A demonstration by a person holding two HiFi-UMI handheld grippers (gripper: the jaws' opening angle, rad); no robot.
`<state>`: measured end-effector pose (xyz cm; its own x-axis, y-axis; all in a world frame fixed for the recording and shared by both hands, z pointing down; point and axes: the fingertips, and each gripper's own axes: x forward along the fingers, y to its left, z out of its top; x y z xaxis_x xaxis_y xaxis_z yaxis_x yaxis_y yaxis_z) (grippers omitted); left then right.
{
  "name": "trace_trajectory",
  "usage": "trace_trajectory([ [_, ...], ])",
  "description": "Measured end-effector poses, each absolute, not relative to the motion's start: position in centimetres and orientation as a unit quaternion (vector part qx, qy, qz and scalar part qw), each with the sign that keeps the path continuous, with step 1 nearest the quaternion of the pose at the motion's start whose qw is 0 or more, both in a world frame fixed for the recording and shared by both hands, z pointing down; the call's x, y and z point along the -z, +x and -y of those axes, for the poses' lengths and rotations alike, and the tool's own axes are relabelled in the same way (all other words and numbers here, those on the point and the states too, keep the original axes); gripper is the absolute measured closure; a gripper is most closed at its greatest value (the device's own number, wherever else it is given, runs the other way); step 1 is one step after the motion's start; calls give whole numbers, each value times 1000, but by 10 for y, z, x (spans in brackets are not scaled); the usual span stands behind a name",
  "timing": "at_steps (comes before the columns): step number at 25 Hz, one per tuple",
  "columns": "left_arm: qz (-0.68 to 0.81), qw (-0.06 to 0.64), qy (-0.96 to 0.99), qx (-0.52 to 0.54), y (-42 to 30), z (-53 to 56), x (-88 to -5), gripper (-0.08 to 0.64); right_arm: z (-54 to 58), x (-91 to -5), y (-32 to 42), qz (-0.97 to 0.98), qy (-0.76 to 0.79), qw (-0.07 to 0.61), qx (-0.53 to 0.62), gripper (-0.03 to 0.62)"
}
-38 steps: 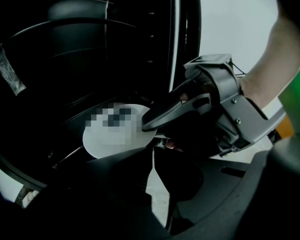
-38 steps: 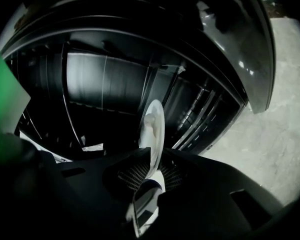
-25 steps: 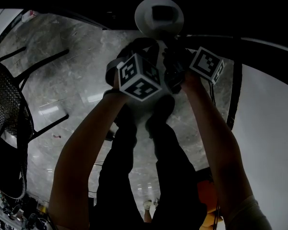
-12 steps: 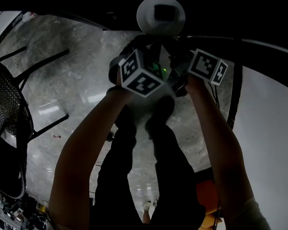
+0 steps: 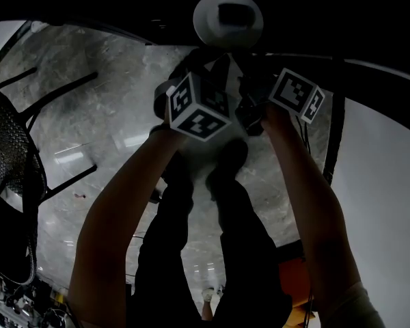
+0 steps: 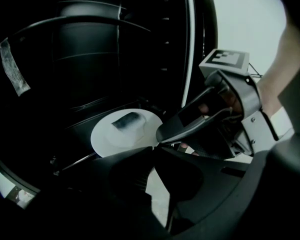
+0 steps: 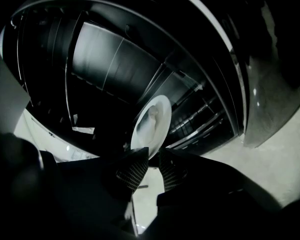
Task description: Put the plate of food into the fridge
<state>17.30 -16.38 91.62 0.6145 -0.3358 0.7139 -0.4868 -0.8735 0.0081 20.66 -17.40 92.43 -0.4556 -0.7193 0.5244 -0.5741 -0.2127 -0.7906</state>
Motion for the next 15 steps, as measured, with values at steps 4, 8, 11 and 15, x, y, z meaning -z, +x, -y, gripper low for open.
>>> trace_trajectory([
  [4, 229, 92, 894, -374, 170, 161, -914, 541, 179, -921, 209, -625, -524, 58, 575, 522],
  [8, 224, 101, 890, -383, 169, 160, -921, 541, 181, -920, 206, -631, -521, 51, 573, 522],
  [11, 223, 104, 890, -385, 172, 162, -921, 540, 179, -921, 202, -642, -517, 30, 566, 520],
  [15, 221, 99, 888, -390, 173, 165, -923, 541, 176, -919, 197, -658, -513, 5, 551, 520],
])
